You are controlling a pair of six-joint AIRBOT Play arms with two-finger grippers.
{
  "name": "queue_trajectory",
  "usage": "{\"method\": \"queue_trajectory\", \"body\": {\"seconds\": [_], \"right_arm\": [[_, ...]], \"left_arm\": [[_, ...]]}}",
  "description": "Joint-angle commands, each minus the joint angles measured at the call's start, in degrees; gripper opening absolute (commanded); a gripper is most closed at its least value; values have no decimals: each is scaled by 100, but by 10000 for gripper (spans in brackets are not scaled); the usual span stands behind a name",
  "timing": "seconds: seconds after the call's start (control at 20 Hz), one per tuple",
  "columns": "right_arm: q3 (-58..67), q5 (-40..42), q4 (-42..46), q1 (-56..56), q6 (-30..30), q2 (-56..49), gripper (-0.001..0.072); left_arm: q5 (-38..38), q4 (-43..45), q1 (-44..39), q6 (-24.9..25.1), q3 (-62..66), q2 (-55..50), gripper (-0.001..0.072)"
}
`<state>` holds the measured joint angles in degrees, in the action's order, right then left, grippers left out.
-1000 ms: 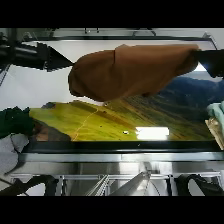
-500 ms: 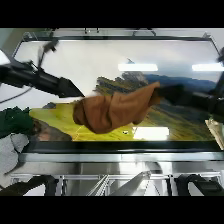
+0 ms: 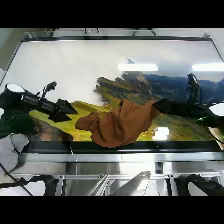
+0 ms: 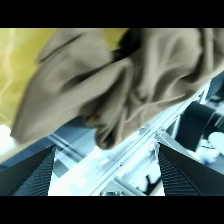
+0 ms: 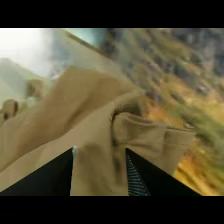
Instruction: Fold the shirts.
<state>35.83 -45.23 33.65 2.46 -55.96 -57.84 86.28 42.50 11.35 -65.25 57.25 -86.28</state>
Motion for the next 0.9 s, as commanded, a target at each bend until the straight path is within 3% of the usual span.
{"method": "queue_trajectory", "body": {"seconds": [0.0,0.2,0.25,0.3,0.35,0.5,0.55,0.6,0.7,0.85], "right_arm": [[-20,232,452,-4,-116,-254,378],[-20,109,1121,-4,-579,-789,394],[-20,-15,1165,-4,-577,-944,428],[-20,-131,1174,-7,-546,-1075,524],[-20,-219,1176,-7,-535,-1200,528],[-15,-326,1067,-13,-507,-1523,490],[-15,-457,894,-17,-328,-1617,349],[-15,-643,623,-17,-57,-1661,233],[37,-953,219,-13,348,-1606,22],[409,-1333,166,66,435,-1196,21]], "left_arm": [[-291,-2,295,13,-592,-118,720],[-931,-11,46,31,-870,-120,720],[-1034,-50,-63,31,-861,-120,720],[-1126,-44,-160,31,-828,-122,720],[-1220,-46,-254,31,-787,-122,720],[-1469,-46,-492,28,-546,-243,703],[-1499,-55,-538,26,-490,-330,703],[-1462,-57,-588,26,-431,-455,640],[-1196,-63,-638,120,-310,-675,3],[-673,-468,-608,328,-42,-560,12]]}}
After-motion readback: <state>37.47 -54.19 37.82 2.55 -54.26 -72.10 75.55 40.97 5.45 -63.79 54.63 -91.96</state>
